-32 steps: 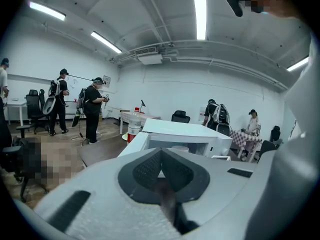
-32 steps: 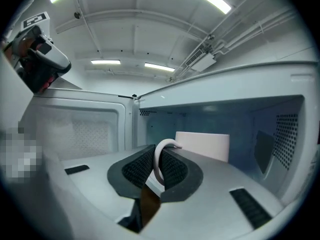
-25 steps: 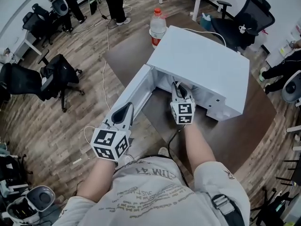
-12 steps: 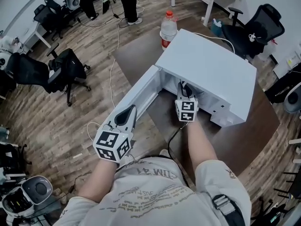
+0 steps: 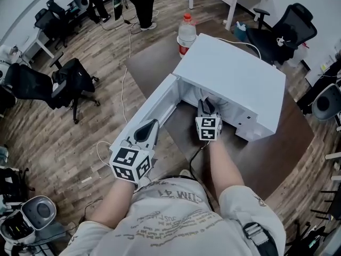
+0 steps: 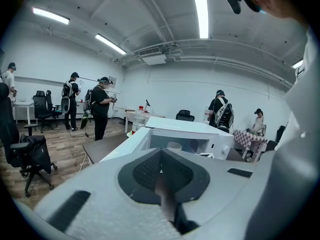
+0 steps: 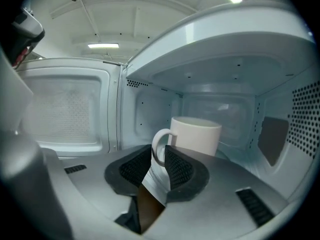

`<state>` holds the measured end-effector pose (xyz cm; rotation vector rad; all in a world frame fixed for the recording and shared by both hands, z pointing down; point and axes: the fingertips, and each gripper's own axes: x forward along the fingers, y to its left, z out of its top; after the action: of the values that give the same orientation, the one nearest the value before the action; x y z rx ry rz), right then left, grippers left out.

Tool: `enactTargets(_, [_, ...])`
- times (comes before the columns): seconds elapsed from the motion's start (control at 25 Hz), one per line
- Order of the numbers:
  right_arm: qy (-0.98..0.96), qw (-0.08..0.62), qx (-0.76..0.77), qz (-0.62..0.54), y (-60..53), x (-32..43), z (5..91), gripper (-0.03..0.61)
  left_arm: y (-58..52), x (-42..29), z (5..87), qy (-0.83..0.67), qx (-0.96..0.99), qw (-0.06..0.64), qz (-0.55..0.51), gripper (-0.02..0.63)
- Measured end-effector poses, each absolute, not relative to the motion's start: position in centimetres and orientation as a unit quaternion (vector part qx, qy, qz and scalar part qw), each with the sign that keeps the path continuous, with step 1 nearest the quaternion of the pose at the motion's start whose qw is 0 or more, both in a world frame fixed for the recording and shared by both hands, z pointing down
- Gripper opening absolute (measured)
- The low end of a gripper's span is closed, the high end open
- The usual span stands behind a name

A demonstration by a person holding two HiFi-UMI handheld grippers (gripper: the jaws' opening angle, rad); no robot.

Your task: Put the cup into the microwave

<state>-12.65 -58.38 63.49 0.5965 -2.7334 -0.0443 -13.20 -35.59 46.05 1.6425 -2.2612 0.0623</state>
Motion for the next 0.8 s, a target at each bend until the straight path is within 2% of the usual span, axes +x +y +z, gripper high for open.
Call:
enactTargets(0.36, [-0.965,0.137,0.222,-0.006,-56.4,-10.0,60.2,0.089,-36.5,-12.9,46.4,-0.783,0.595,0.183,0.022,0.014])
enactTargets(0.48, [-0.967,0.114,0.228,0.002,-55.1,-9.1,57.7,0.036,-36.9,-12.7,46.4,-0.776,0.603,0.185,0.016,0.014])
enactTargets(0.8, [-0.969,0.061,0.241,0.017,-50.6,-6.9,49.5,0.026,-37.6,-12.0,46.1,-0.751,0.636,0.178,0.003,0.014])
